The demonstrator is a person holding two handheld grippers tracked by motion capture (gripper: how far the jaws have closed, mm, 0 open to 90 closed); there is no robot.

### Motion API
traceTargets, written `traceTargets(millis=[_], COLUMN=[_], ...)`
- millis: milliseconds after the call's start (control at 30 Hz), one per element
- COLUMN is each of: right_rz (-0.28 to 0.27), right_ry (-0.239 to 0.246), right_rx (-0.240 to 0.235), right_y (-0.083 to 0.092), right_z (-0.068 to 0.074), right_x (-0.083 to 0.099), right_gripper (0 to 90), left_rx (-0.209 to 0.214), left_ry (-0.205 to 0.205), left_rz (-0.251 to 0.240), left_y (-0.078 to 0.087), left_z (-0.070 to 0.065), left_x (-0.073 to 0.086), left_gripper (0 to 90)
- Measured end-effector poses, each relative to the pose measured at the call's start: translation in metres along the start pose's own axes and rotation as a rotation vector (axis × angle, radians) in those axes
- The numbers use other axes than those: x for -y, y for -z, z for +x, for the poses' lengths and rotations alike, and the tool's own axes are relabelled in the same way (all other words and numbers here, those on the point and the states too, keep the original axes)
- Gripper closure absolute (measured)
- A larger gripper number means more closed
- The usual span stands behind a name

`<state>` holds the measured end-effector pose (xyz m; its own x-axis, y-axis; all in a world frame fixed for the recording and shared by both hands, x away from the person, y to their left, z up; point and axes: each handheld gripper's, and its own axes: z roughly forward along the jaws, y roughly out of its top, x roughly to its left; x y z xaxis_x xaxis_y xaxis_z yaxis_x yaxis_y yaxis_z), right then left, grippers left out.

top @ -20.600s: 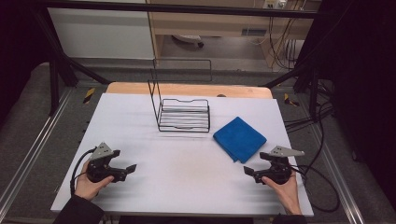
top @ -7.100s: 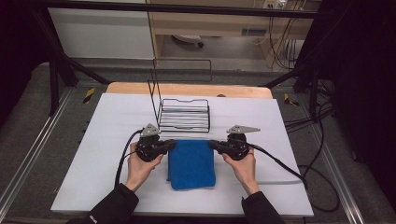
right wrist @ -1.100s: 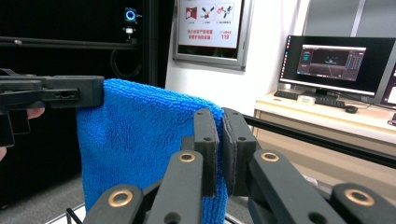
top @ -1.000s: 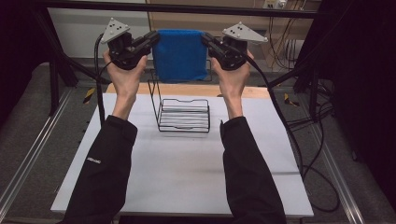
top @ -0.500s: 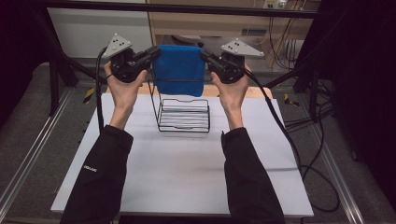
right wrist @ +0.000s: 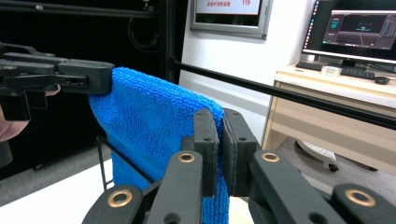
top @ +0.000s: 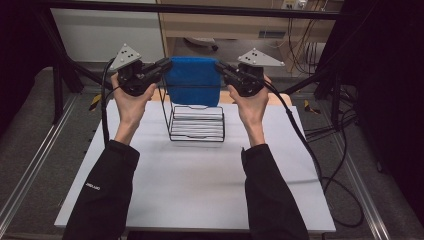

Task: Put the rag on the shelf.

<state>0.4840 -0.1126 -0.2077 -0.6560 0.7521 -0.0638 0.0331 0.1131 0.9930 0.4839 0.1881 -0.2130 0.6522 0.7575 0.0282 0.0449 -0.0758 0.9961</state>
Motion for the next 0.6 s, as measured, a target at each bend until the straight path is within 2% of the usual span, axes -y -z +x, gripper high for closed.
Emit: traceTargets(millis=[167, 600], right_rz=[0.01, 0.076], right_ry=[0.018, 0.026], right_rx=[-0.02, -0.061], right_y=[0.007, 0.015], right_z=[0.004, 0.009], right_x=[0.001, 0.009], right_gripper=[85.6, 85.4], left_rx=[0.017, 0.031], left_ry=[-0.003, -0.027], left_rz=[-0.006, 0.051], left_y=[0.005, 0.012], left_z=[-0.002, -0.009], left_x=[0.004, 0.016], left_gripper=[83.1, 82.1])
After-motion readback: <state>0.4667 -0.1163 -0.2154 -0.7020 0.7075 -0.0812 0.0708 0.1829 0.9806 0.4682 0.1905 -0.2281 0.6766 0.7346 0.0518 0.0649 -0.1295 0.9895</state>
